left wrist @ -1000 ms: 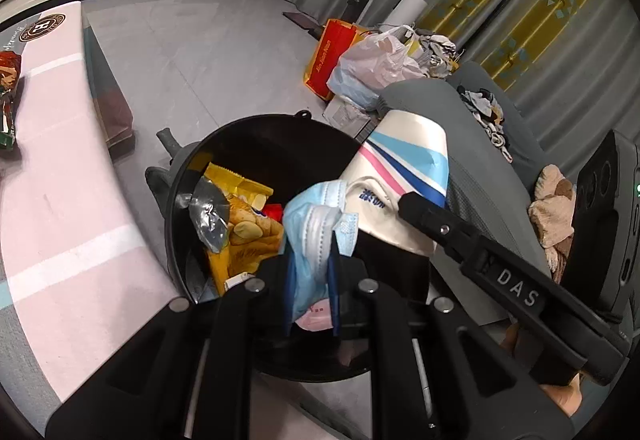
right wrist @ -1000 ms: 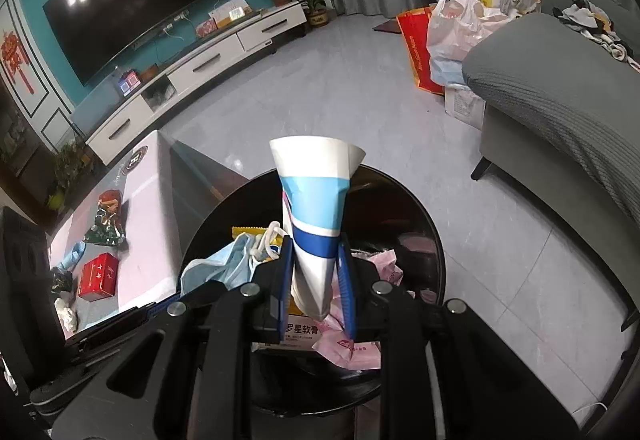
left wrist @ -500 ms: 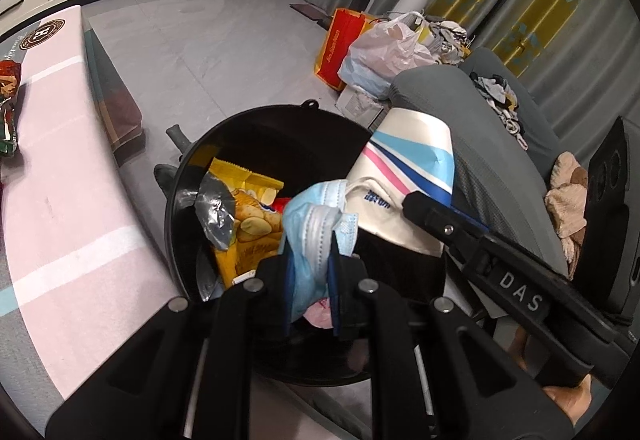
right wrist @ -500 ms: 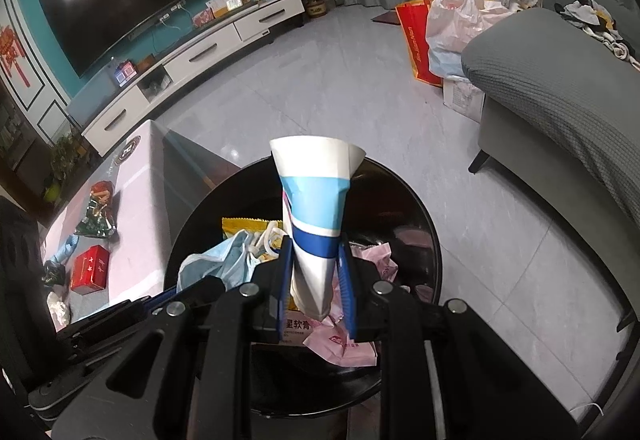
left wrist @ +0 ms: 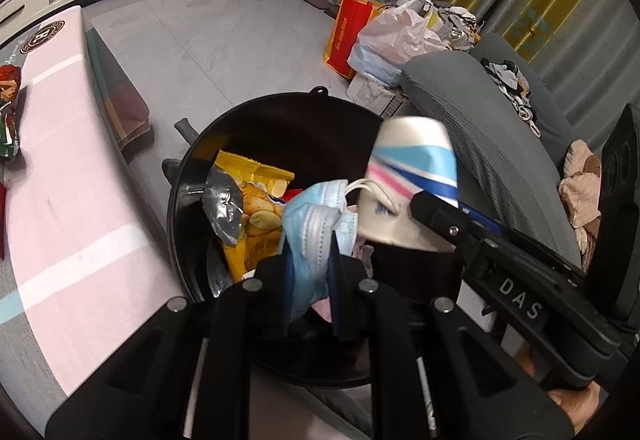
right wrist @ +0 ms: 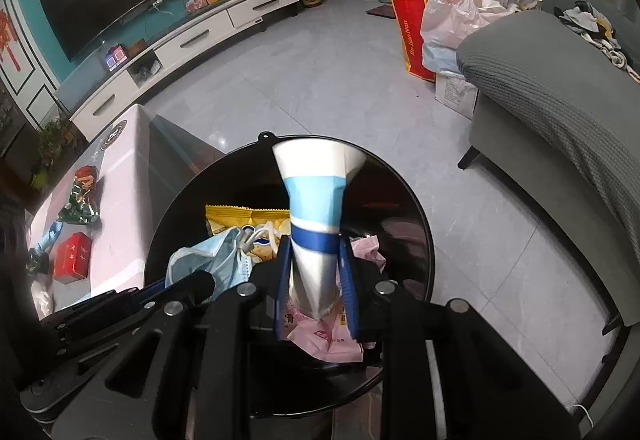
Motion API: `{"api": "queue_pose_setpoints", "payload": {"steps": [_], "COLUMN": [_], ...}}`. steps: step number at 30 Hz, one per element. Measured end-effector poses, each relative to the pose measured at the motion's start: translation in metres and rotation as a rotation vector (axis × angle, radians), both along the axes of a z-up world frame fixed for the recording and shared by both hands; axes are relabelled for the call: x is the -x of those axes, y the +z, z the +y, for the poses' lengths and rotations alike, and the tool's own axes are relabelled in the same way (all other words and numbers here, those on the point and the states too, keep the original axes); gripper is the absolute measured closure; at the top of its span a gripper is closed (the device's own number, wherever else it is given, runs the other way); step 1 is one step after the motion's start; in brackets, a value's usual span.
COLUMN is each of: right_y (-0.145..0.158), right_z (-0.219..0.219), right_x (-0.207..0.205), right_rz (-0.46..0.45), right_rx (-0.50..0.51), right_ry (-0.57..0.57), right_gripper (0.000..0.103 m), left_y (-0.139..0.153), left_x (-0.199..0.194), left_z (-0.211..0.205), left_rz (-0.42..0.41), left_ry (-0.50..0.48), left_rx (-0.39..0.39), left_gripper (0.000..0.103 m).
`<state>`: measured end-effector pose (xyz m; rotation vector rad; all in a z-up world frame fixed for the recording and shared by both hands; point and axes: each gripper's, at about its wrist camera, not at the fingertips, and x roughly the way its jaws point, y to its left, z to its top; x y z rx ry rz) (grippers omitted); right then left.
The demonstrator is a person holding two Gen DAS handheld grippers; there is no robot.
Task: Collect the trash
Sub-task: 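Lower both items into the bin and open both tools to drop them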
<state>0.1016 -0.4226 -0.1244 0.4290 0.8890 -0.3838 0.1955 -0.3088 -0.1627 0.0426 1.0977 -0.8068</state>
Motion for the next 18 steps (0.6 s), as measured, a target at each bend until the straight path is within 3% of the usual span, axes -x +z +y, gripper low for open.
{"api": "queue_pose_setpoints", "payload": {"steps": [18], "right_y": [-0.0017], "right_z": [0.0014], "right_x": [-0.0013], "right_rz": [0.013], "right_rx": [0.003], "right_ry": [-0.002], "right_gripper": [0.078], "left_y": [-0.0022], "left_x": [-0.0005], "left_z": [0.0003], "left_rz": [-0.007], "left_ry": [-0.001], "left_rx": [-0.013], "left_gripper": [0.083]}}
